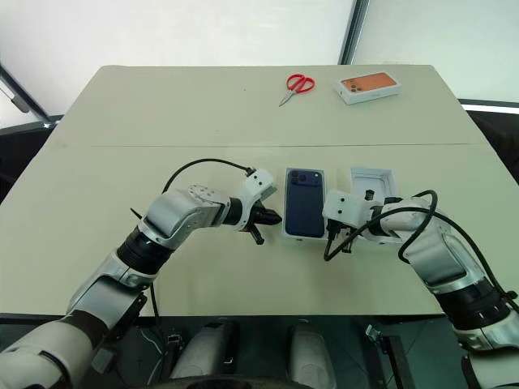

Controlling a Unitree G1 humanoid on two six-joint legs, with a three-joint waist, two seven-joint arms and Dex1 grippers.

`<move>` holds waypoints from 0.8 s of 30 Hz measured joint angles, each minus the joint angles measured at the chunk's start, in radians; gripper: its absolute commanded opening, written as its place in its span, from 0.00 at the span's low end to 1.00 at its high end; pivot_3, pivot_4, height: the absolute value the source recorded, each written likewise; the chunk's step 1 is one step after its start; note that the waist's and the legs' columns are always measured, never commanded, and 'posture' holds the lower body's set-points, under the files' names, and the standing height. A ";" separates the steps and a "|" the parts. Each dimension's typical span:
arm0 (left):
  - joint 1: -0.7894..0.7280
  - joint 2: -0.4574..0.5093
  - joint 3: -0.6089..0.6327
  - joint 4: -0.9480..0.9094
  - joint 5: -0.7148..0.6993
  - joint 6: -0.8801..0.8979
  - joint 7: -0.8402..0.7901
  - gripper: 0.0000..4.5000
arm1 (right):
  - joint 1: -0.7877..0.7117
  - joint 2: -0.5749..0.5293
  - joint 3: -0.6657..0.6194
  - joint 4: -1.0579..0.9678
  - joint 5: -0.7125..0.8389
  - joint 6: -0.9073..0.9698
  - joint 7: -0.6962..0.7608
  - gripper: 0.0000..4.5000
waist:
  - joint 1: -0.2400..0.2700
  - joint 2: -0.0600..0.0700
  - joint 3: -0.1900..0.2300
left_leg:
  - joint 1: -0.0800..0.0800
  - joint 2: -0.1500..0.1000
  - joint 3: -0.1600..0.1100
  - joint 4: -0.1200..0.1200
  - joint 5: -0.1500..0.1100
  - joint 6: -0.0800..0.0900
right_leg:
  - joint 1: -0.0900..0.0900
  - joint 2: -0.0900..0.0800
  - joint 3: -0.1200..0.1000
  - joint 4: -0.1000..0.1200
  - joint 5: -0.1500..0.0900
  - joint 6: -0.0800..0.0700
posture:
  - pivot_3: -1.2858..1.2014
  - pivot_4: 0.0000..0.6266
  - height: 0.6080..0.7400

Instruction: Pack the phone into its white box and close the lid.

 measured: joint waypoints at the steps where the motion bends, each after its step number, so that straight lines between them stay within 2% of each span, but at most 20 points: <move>1: 0.002 0.001 0.000 -0.009 0.000 0.010 -0.010 0.01 | 0.007 -0.005 -0.003 -0.007 0.004 0.001 0.005 0.00 | 0.000 0.000 0.000 | 0.000 0.000 0.000 0.000 0.000 0.000 | 0.000 0.000 0.000 0.000 0.000 0.000 | 0.52 0.24 0.68; 11: 0.042 0.040 -0.054 -0.136 -0.001 0.069 -0.096 0.01 | 0.040 -0.027 -0.016 -0.050 0.018 0.023 0.021 0.00 | 0.000 0.000 0.000 | 0.001 0.000 0.000 0.000 0.000 0.000 | 0.001 0.000 0.000 0.000 0.000 0.000 | 0.52 0.24 0.68; 24: 0.046 0.037 -0.059 -0.141 0.000 0.072 -0.099 0.01 | 0.085 -0.063 -0.036 -0.097 0.039 0.029 0.046 0.00 | 0.001 0.000 0.000 | 0.001 0.000 0.000 0.001 -0.003 0.005 | 0.001 0.000 0.000 0.000 0.000 0.000 | 0.52 0.24 0.68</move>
